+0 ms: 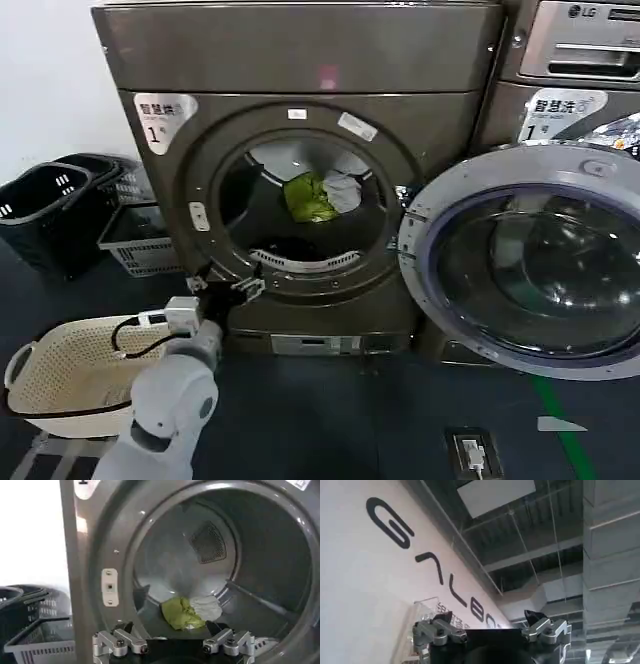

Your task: Grasp the clothes from the dryer.

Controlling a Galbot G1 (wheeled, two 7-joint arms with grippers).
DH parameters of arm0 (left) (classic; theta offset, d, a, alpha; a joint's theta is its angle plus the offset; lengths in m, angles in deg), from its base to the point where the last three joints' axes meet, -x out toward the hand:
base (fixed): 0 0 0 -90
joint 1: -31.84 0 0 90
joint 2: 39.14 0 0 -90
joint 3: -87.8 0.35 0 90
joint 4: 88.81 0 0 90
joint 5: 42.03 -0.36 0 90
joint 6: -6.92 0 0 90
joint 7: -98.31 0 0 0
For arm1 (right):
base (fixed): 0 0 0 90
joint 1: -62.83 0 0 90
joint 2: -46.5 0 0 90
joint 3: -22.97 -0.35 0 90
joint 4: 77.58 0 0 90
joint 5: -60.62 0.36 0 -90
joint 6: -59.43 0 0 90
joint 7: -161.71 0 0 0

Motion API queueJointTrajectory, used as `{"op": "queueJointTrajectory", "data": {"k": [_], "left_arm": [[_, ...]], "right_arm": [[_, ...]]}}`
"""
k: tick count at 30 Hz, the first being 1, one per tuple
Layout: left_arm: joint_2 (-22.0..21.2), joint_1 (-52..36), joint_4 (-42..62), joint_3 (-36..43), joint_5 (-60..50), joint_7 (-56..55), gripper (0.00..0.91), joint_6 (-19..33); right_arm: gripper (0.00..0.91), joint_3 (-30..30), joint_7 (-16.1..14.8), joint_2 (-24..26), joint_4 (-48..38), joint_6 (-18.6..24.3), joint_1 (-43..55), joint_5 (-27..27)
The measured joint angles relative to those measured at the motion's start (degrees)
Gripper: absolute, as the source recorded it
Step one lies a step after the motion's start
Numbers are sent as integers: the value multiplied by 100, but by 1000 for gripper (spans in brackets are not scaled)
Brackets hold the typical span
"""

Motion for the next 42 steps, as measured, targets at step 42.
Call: {"op": "queueJointTrajectory", "data": {"k": [42], "left_arm": [[-29, -49, 39, 16, -52, 24, 907, 11]], "right_arm": [[907, -140, -108, -18, 19, 159, -87, 6]]}}
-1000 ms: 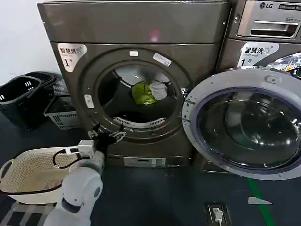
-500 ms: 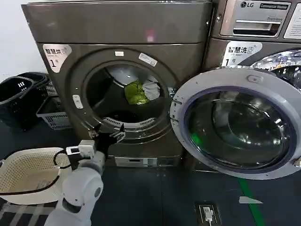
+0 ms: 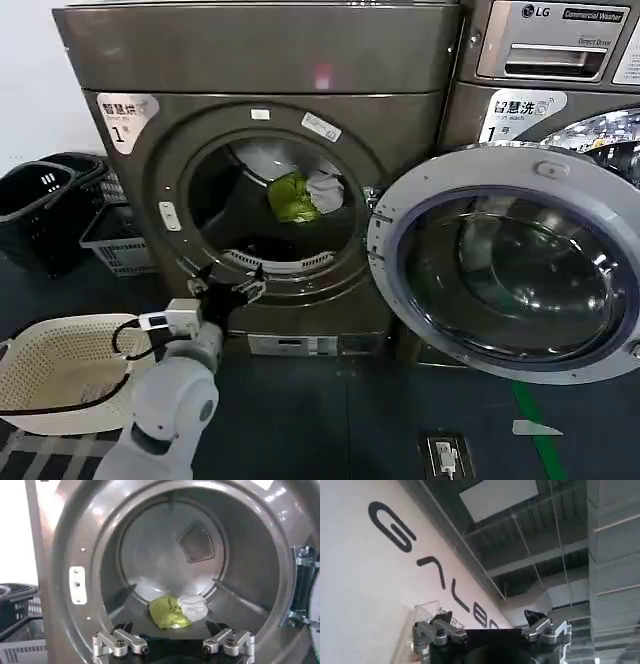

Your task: Grasp the clothes from the dryer.

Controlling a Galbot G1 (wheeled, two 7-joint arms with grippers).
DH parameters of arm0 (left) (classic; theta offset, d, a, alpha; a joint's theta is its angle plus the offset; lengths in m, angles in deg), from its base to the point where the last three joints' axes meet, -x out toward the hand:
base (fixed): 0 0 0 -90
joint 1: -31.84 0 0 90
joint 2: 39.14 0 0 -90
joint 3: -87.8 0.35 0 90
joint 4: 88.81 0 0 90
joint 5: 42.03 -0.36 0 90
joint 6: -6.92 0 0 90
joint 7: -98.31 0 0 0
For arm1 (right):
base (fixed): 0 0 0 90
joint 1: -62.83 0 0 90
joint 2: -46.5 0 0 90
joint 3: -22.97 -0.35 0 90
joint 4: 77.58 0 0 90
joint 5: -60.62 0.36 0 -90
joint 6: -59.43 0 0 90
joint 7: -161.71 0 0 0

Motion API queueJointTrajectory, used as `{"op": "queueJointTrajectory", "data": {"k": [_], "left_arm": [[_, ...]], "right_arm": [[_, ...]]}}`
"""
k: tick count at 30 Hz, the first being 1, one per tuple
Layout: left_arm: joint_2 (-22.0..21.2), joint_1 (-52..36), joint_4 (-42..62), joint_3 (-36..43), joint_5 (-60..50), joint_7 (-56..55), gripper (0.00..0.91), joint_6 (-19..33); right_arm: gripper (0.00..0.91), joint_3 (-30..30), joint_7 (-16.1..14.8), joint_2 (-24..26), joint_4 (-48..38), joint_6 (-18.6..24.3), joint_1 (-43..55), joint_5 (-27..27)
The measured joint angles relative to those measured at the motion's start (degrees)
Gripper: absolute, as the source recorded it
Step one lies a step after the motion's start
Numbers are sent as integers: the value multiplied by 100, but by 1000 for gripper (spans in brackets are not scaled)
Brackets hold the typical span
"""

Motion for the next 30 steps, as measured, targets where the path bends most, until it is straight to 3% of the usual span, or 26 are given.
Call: {"op": "queueJointTrajectory", "data": {"k": [30], "left_arm": [[-35, -116, 90, 69, 2, 10, 907, -20]], "right_arm": [[907, -3, -91, -8, 23, 35, 1, 4]]}}
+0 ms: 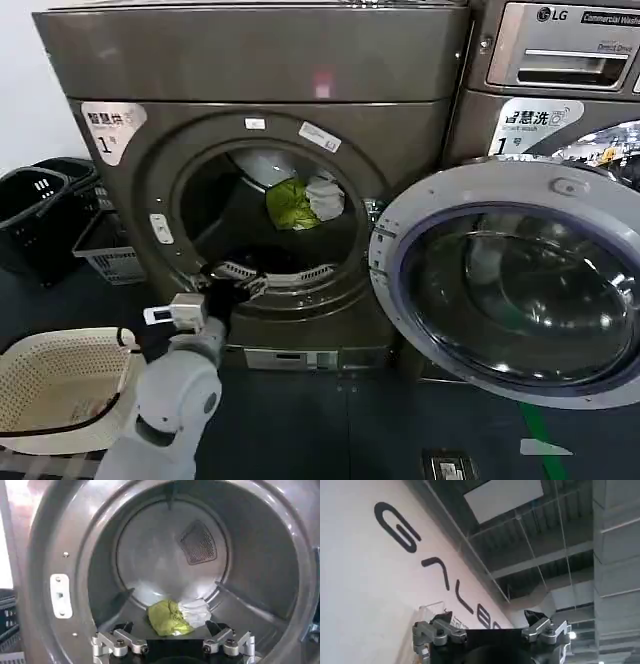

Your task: Grasp the clothes from the dryer.

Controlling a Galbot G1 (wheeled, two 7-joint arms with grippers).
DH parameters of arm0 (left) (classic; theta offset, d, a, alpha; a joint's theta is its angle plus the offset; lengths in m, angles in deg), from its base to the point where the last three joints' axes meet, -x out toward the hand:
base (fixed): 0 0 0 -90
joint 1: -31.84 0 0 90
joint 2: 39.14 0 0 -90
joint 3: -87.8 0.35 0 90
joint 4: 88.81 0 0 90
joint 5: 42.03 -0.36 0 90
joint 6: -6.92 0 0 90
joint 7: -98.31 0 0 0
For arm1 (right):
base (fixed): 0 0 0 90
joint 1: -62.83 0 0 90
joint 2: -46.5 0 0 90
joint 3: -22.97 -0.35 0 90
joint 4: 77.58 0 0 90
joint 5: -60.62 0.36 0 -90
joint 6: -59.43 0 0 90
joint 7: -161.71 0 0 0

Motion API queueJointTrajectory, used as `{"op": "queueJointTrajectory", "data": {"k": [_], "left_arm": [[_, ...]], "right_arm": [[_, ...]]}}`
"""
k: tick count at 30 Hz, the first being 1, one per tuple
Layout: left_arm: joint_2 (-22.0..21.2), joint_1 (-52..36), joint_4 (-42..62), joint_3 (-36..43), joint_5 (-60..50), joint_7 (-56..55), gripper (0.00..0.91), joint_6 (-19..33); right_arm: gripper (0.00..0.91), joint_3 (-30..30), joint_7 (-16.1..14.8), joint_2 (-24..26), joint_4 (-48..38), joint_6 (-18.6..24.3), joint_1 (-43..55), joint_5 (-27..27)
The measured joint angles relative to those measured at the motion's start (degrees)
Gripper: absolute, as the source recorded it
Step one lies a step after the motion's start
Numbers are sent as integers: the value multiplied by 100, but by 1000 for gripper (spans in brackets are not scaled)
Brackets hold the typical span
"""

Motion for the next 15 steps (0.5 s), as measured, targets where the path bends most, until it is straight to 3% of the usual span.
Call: {"op": "queueJointTrajectory", "data": {"k": [15], "left_arm": [[-12, 7, -26, -13, 2, 3, 907, 0]], "right_arm": [[907, -6, -38, -10, 30, 16, -4, 0]]}}
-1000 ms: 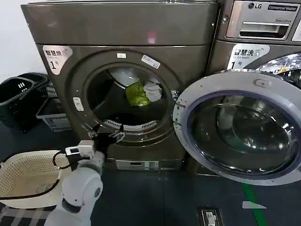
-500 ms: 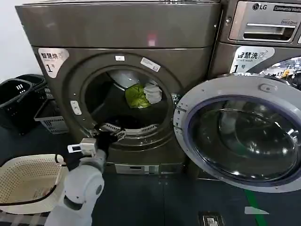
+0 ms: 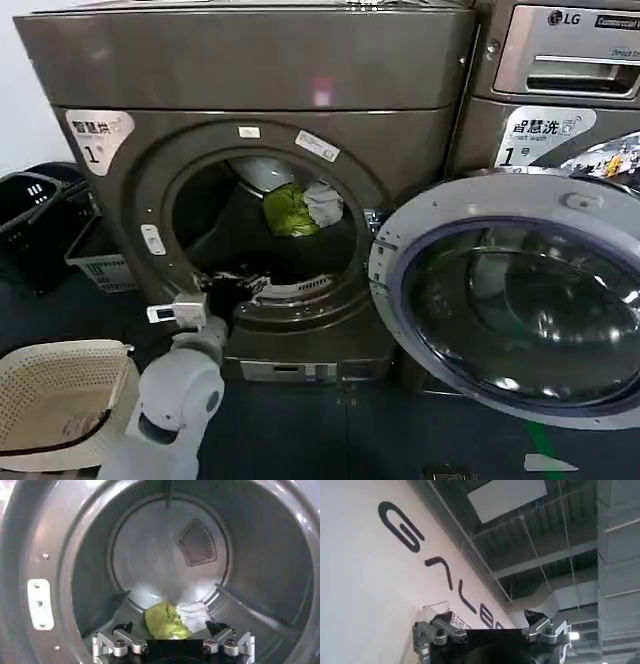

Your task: Grasp the clothes from the dryer.

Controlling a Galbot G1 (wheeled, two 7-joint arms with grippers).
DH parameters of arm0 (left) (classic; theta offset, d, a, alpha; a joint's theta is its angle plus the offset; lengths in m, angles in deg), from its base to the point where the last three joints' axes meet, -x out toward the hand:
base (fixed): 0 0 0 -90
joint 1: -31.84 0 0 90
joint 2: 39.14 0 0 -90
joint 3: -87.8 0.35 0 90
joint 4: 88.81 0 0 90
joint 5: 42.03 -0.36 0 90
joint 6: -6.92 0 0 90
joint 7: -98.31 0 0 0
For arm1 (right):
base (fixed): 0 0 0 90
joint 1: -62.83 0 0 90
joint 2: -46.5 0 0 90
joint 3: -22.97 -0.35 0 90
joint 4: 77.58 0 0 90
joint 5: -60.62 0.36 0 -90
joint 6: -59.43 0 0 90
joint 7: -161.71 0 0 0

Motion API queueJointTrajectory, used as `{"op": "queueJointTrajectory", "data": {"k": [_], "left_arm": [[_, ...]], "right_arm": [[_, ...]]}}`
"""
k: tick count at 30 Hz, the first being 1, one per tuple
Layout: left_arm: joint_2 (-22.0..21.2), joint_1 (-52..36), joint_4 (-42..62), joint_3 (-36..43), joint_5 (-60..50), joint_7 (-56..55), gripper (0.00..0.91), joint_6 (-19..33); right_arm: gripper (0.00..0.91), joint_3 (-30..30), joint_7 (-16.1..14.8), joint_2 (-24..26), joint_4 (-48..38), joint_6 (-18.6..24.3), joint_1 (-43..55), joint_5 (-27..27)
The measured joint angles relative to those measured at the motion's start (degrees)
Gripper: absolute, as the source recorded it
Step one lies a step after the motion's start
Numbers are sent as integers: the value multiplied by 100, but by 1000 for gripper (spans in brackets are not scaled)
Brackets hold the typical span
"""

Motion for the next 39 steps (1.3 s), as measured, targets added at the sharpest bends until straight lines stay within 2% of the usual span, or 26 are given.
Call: {"op": "queueJointTrajectory", "data": {"k": [19, 39], "left_arm": [[-102, -498, 464, 269, -38, 9, 907, 123], [-551, -2008, 2645, 868, -210, -34, 907, 740]], "right_arm": [[907, -144, -47, 10, -5, 0, -99, 41], [907, -242, -121, 34, -24, 33, -90, 130]]}}
